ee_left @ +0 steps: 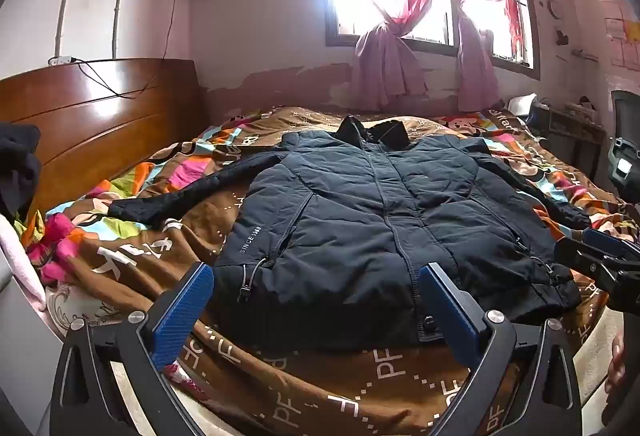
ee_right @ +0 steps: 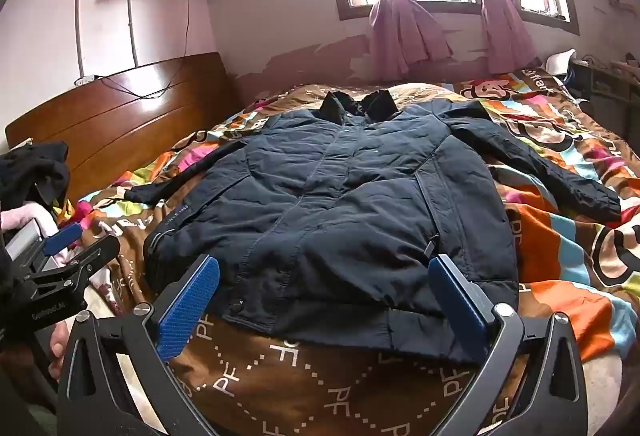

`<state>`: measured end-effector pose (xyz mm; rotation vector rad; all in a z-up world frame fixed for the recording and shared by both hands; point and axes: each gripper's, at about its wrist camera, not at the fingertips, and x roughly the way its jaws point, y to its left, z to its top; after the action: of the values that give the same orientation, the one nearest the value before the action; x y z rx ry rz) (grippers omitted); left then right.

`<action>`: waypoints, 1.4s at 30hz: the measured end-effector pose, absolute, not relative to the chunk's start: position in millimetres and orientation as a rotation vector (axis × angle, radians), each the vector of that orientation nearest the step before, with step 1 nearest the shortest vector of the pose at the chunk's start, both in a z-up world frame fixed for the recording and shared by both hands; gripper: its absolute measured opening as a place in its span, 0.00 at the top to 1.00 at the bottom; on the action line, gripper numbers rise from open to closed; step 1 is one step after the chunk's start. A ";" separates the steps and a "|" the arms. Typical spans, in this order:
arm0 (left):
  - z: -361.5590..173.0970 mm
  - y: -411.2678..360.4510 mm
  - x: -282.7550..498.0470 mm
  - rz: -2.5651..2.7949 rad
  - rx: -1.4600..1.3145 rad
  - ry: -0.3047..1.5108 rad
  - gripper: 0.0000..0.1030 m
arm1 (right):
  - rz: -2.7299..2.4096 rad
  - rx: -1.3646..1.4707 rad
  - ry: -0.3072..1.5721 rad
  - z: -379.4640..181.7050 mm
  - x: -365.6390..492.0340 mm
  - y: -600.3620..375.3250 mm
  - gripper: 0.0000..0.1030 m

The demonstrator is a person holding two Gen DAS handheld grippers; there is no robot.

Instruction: Fold large clothes

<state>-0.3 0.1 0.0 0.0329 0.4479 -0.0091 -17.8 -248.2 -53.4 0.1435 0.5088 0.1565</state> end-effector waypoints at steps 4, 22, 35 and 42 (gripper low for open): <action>0.0 0.3 -0.4 -0.008 0.036 0.448 0.00 | 0.157 0.147 0.499 -53.6 -18.4 -248.5 0.01; 0.0 -0.5 -0.4 -0.007 0.037 0.448 0.00 | 0.169 0.138 0.496 -53.5 -18.6 -247.6 0.01; -0.2 -0.2 -0.1 -0.005 0.037 0.450 0.00 | 0.168 0.141 0.495 -53.3 -17.5 -247.7 0.01; -0.4 -0.5 -0.8 -0.007 0.037 0.450 0.00 | 0.167 0.140 0.494 -53.8 -18.0 -247.8 0.01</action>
<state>-0.8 -0.5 -0.4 0.0371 0.4495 -0.0069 -18.0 -247.8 -53.8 0.1395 0.4943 0.1669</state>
